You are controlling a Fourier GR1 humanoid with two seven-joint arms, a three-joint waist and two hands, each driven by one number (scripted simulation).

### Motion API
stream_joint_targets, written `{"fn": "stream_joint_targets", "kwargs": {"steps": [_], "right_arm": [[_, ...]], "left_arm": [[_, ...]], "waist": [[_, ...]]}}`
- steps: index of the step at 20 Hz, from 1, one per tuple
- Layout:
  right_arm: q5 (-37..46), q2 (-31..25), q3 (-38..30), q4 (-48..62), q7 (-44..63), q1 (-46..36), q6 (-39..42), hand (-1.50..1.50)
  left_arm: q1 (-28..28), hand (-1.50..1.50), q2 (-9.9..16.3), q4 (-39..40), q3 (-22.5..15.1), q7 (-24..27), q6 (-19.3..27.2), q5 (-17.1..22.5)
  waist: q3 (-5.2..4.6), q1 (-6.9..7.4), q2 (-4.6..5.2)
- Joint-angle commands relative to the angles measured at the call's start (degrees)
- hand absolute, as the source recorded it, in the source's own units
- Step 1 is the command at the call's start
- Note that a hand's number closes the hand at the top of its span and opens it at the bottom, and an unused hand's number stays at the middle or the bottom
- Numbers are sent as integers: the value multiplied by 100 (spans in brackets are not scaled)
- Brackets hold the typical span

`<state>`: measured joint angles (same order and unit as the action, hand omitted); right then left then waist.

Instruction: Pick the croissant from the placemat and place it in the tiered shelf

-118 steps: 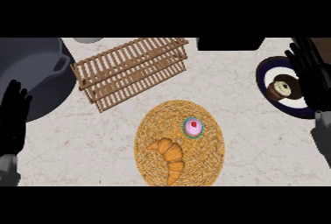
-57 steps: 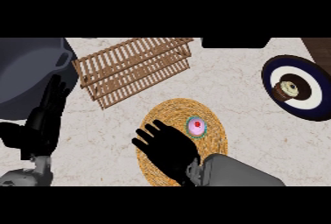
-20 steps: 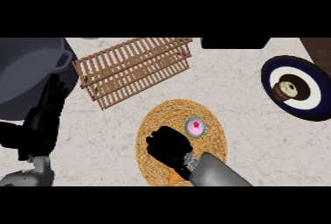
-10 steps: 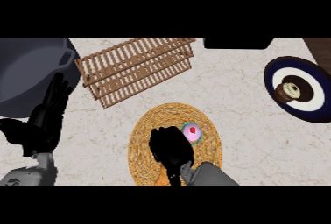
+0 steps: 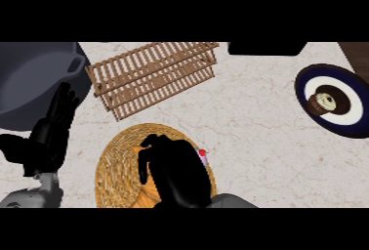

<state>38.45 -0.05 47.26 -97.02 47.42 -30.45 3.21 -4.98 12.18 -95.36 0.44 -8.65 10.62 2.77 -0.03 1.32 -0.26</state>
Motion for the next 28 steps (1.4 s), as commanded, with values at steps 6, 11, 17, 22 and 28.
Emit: {"fn": "stream_joint_targets", "kwargs": {"steps": [6,11,17,22,28], "right_arm": [[145,4,-1157,-943,1655,-1444,-122,150],[-67,3,-1235,15,1935,-2501,-493,150],[144,3,-1899,665,1053,-2460,-598,150],[-82,-70,-2789,2127,-112,-2806,-1124,150],[-220,4,-2347,3270,-656,-2963,-2307,150]], "left_arm": [[70,0,78,-175,145,-149,-86,85],[-76,0,-146,37,58,-78,126,-146],[51,0,54,-454,164,-356,-127,-39],[111,0,-9,-377,154,-213,-233,42],[-356,0,-151,-29,154,-326,-60,-130]], "waist": [[1,-121,0],[-3,-59,24],[1,-63,26],[1,2,59],[2,-2,61]]}}
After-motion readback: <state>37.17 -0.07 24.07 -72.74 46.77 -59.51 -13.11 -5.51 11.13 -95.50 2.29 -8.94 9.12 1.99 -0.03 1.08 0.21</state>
